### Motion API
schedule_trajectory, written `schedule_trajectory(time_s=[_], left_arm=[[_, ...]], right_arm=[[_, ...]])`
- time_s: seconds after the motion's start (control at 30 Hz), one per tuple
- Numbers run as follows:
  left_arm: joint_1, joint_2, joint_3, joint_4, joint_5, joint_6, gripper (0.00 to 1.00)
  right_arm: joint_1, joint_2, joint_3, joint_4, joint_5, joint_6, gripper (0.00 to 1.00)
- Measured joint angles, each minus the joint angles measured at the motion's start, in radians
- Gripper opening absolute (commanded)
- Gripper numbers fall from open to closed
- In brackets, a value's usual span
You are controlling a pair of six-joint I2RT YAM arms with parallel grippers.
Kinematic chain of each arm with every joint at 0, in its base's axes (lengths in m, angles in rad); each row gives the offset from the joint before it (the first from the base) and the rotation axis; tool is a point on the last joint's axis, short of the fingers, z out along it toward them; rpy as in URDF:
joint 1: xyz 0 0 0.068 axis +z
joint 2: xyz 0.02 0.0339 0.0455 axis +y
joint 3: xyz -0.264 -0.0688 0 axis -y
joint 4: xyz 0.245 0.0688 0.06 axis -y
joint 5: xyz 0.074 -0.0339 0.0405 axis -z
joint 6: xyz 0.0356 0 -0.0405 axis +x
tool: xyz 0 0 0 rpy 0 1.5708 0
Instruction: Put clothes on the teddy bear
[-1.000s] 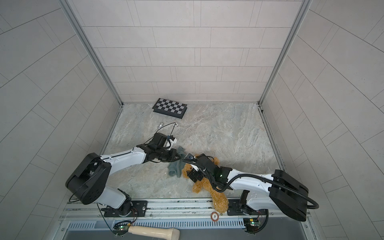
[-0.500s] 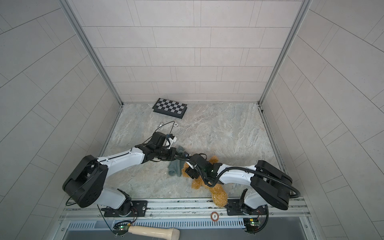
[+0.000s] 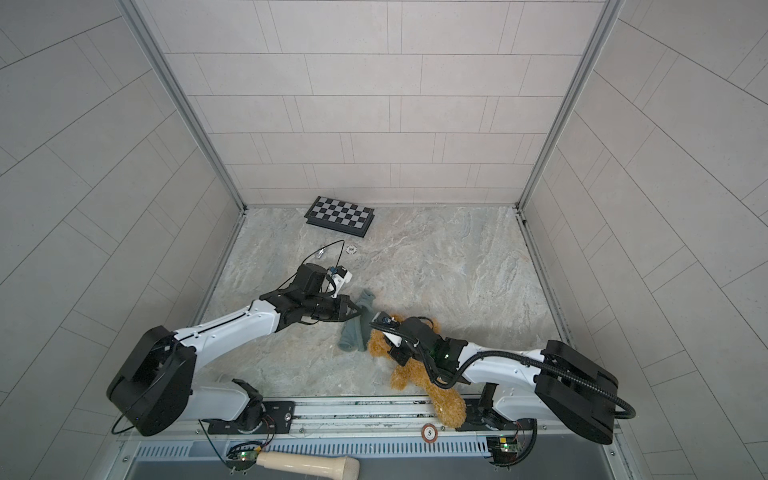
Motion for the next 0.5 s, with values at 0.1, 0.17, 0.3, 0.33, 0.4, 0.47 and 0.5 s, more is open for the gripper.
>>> schedule_trajectory(time_s=[0.1, 0.17, 0.3, 0.33, 0.4, 0.47, 0.5], left_arm=[[-0.004, -0.02, 0.003, -0.016, -0.009, 0.001, 0.0], [-0.005, -0.02, 0.008, -0.032, -0.023, 0.005, 0.0], [-0.004, -0.01, 0.008, -0.046, -0.051, 0.008, 0.0], [-0.004, -0.005, 0.008, -0.045, -0.052, 0.008, 0.0], [-0.004, 0.001, 0.008, -0.045, -0.051, 0.009, 0.0], [-0.004, 0.001, 0.008, -0.045, -0.034, 0.017, 0.0], [-0.005, 0.0, 0.009, -0.044, -0.019, 0.024, 0.0]], right_arm=[[0.0, -0.03, -0.029, 0.054, -0.049, -0.014, 0.0], [0.002, -0.053, -0.043, 0.086, -0.077, -0.021, 0.0], [0.019, -0.118, -0.07, 0.116, -0.104, -0.033, 0.0], [0.026, -0.129, -0.073, 0.119, -0.109, -0.039, 0.0], [0.034, -0.134, -0.073, 0.126, -0.121, -0.052, 0.0], [0.036, -0.122, -0.072, 0.132, -0.137, -0.067, 0.0], [0.037, -0.107, -0.07, 0.137, -0.145, -0.076, 0.0]])
